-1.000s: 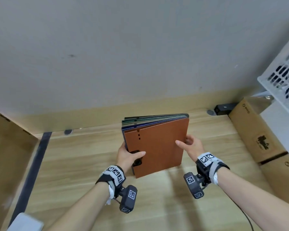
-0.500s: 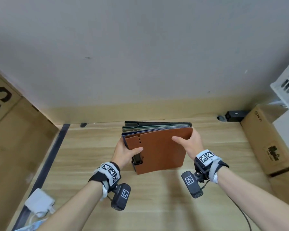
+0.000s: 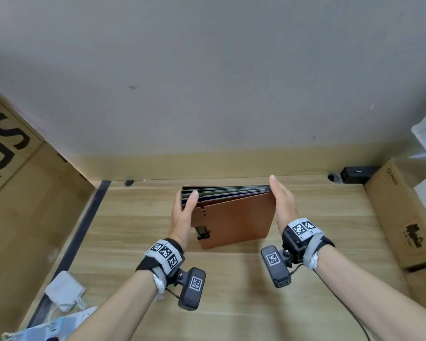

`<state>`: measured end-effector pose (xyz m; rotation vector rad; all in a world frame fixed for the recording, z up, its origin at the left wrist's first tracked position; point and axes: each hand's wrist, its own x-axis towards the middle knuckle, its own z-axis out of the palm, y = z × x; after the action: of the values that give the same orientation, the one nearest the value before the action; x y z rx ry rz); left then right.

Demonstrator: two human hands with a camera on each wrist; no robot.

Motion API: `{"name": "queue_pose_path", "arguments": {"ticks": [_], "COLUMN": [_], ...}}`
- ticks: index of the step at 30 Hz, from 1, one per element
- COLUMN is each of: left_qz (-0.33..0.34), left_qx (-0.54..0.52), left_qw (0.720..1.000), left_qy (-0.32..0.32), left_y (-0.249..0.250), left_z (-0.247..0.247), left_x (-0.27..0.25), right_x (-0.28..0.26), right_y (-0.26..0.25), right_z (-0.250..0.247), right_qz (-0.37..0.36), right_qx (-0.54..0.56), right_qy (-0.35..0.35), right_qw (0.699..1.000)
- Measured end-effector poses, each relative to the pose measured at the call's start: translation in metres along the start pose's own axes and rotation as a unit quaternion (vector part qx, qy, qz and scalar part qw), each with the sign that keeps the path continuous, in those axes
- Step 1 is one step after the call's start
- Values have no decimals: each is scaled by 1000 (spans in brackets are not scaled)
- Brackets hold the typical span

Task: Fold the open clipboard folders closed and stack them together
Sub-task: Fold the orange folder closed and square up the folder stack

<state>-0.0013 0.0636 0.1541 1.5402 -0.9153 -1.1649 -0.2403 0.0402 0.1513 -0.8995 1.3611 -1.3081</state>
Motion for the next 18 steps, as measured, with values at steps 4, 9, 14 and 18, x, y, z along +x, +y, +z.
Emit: {"name": "queue_pose_path", "arguments": {"ticks": [4,9,14,18], "left_qz": [-17,84,212,305], "left_qx": [-57,8,177,487], "left_qw": [997,989,959,813], "left_qy": [51,124,65,-90], "left_y": [19,28,38,48], "left_z": [14,23,16,10], "left_x": [7,12,13,13], "right_x": [6,10,14,14], "right_y": [-2,-4,-7,-10], "right_z": [8,12,9,5], "right_qz": [-45,-103,-105,-108], "right_qx": [-41,-68,-91,-107], "right_qy": [27,54,20,-7], "right_qw": [998,991,990,988]}}
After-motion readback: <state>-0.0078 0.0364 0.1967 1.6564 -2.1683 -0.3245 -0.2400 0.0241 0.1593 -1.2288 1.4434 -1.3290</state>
